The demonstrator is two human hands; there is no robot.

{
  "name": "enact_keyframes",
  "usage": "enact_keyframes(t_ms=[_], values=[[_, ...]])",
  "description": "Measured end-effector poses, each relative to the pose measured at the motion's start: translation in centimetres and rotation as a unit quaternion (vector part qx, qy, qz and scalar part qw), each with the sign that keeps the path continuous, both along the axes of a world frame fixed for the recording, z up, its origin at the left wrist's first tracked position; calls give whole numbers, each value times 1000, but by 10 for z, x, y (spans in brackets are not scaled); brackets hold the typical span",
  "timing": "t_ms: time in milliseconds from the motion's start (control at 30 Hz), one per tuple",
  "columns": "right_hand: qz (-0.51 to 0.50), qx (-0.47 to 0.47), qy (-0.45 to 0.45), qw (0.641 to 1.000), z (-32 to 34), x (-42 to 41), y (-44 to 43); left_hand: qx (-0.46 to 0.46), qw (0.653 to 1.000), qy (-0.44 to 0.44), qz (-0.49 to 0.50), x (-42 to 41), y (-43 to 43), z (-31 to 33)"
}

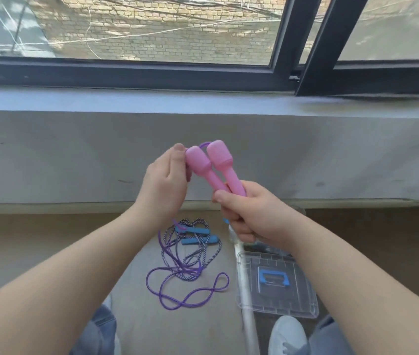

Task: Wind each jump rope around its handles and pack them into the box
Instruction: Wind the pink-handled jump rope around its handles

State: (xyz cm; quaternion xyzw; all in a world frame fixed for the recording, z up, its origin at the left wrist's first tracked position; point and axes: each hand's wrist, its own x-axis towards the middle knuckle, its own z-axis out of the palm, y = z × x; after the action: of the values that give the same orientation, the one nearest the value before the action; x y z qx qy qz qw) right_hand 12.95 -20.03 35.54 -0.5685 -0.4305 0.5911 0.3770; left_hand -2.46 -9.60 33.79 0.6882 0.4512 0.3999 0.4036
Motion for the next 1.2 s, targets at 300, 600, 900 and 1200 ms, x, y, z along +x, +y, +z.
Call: enact_keyframes(t_ms=[300, 600, 900, 1200], values=[[-97, 66, -283, 952, -21, 3, 19, 16, 940, 320, -115, 18, -27, -20], [189, -16, -611, 769, -32, 1, 11, 335, 687, 540, -352, 8, -23, -3], [285, 106, -520, 798, -21, 1, 6, 170, 867, 320, -342, -21, 2, 23], [116, 209, -299, 924, -11, -3, -5, -165, 955, 69, -236, -8, -6, 16]])
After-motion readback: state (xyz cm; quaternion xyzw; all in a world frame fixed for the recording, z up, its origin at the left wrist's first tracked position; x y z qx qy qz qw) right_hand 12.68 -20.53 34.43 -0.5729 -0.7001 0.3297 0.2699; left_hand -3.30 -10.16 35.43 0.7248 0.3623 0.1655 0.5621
